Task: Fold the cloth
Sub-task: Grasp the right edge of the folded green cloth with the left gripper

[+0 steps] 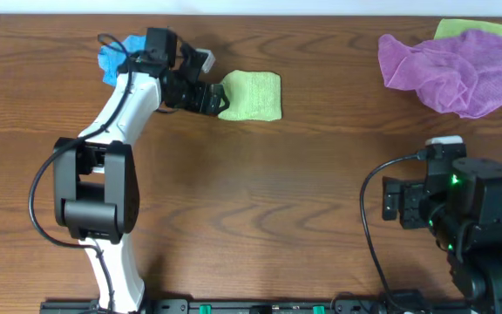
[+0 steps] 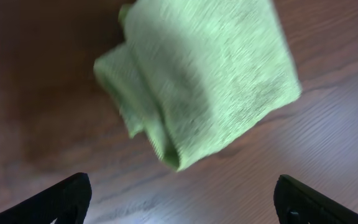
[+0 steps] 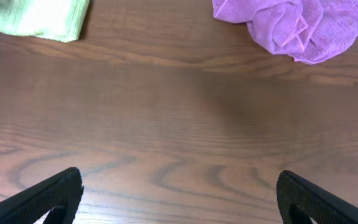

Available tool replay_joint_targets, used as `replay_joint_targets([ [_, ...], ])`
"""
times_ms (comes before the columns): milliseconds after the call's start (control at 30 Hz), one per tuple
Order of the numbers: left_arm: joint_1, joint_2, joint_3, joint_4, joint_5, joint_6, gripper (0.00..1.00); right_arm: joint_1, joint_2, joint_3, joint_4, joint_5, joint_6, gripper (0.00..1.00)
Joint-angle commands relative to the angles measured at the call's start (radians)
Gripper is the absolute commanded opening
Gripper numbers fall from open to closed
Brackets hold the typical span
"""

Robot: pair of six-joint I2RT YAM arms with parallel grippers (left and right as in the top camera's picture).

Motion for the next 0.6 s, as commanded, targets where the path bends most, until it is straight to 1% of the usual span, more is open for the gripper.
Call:
replay_joint_targets([
  [0,0.014,-0.002,-0.042,0.027,0.025,-0.035,0.95,-0.006,-0.002,-0.006,0.002,0.010,-0.011,0.99],
  [200,0.018,-0.001,-0.060,0.097,0.094,-0.064,0.95,-0.006,-0.002,-0.006,0.002,0.010,-0.011,0.99],
  [267,0.018,0.005,-0.060,0.132,0.124,-0.092,0.95,-0.006,-0.002,-0.006,0.002,0.010,-0.011,0.99],
  [367,0.024,0.030,-0.060,0.205,0.222,-0.142,0.95,-0.006,-0.002,-0.006,0.002,0.010,-0.011,0.99],
  [400,0.031,0.045,-0.060,0.237,0.244,-0.176,0.95,-0.006,-0.002,-0.006,0.002,0.010,-0.011,0.99],
  [567,0.088,0.064,-0.060,0.293,0.383,-0.184,0.95,-0.006,-0.002,-0.006,0.002,0.010,-0.011,0.99],
])
